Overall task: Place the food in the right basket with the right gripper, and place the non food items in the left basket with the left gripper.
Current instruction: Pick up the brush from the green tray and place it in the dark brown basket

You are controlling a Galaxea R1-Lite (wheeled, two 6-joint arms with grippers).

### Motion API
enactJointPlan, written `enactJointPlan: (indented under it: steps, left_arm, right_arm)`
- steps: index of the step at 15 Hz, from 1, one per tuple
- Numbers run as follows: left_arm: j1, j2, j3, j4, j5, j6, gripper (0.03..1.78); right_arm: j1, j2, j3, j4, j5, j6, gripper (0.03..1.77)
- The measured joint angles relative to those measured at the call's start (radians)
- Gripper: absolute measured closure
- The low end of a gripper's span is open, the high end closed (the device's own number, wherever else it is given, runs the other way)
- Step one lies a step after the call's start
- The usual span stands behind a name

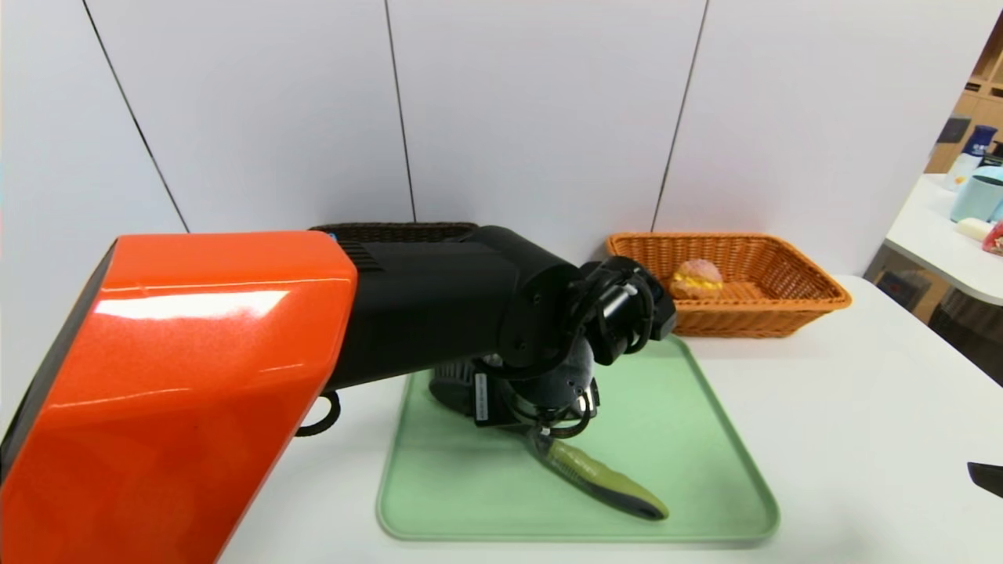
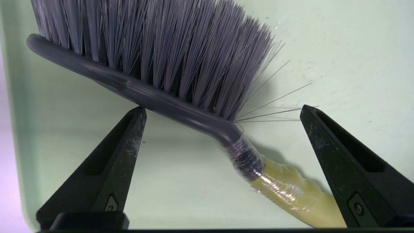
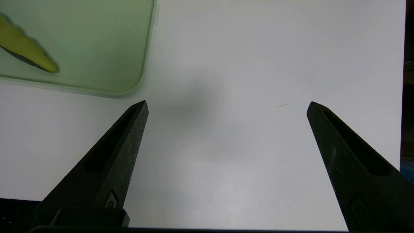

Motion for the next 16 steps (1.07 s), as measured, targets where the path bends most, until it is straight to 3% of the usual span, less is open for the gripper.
enactJointPlan:
  steps: [10,16]
  left_arm:
    - [0.041,0.013,-0.001,0.040,-0.060,-0.141,0.12]
    - [0.093,0.022,-0.001,0.102,-0.097,-0.152,0.12]
  right_arm:
    - [-0.001,-0.006,0.028,-0.002,0.000,0.001,0.11]
    - [-0.001,-0.005,0.050,-0.037,0.001,0.000,0.11]
